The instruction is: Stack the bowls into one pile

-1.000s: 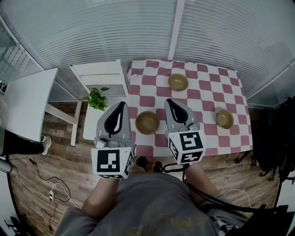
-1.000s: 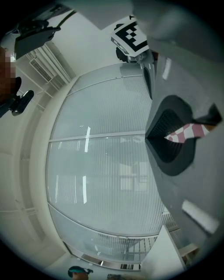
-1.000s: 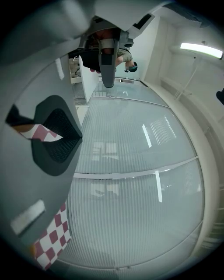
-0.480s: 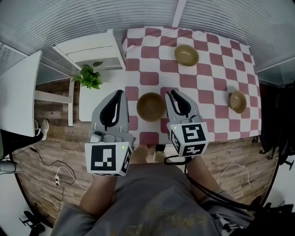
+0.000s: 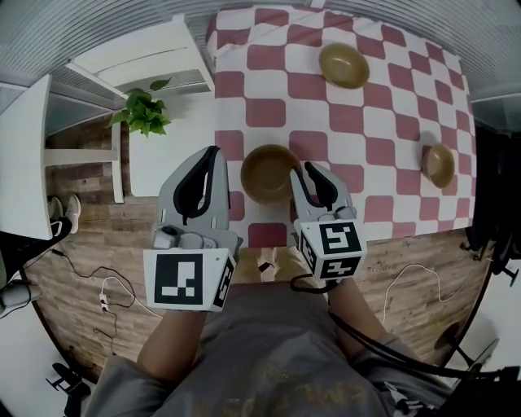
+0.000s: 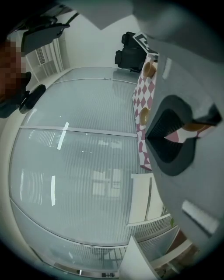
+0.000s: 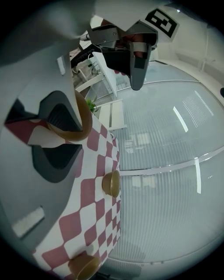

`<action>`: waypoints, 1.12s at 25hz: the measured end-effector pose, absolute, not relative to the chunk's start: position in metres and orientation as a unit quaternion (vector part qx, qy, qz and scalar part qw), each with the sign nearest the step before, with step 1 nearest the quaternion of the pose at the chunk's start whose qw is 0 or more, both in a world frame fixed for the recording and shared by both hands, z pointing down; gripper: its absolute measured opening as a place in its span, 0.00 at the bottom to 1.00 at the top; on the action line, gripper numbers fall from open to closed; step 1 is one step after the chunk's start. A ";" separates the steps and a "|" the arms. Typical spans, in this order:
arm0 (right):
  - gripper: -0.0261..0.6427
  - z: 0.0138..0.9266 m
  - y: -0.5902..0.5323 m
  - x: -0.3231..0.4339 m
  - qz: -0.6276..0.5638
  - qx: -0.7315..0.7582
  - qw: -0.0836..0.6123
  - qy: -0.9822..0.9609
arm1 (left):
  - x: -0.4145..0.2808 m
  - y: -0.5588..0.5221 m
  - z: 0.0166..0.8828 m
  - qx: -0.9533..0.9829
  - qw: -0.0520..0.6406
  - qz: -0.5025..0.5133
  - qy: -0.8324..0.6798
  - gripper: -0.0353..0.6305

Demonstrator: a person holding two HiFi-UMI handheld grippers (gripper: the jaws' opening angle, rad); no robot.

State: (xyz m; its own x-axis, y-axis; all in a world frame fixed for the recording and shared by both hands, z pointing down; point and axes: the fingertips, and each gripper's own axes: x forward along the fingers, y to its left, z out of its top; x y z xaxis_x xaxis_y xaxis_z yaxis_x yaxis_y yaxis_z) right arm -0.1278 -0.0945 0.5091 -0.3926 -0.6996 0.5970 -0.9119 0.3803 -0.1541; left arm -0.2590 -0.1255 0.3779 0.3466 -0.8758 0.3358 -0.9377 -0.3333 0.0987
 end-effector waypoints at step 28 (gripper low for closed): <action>0.09 0.466 -0.104 -0.125 0.268 0.534 0.156 -0.787 | -0.251 -0.111 0.355 0.831 0.108 0.105 -0.536 0.05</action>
